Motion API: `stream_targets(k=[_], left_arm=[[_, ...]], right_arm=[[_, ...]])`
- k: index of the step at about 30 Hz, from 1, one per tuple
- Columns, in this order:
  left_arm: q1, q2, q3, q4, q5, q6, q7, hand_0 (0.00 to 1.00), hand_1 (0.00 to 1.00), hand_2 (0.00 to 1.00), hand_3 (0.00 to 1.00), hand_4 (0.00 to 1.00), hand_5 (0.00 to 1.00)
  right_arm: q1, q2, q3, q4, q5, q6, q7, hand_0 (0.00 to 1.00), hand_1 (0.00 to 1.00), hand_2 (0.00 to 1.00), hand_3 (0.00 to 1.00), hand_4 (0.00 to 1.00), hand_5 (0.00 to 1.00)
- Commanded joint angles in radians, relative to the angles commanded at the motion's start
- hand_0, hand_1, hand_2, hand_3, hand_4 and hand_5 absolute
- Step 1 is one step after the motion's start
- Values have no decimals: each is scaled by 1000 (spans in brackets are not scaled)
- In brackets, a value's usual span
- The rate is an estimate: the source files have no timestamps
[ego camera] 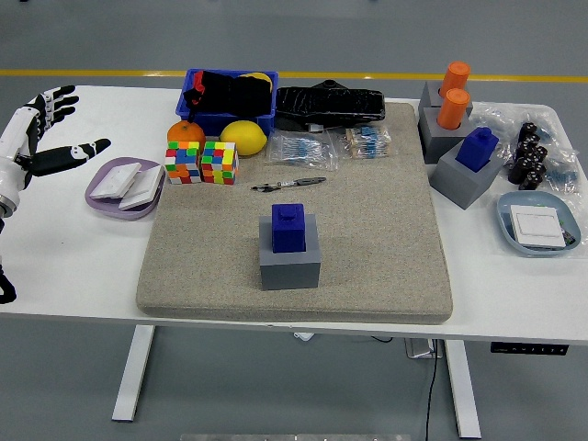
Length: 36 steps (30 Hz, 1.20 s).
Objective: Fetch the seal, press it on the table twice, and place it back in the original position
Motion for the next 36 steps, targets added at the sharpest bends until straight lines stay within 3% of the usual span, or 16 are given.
stream_targets(k=[13,36], left_arm=[[9,4,-17,-2,-6,2,0,889,865,866,884,949,146],[0,0,20,-6,-14,-1,4,887,865,866,883,940,144]], right_arm=[[5,-8,-19,1,10,2,0,787,698,672,645,816,457],[0,-20,-31,1,17,4,1,787,698,672,643,814,456]])
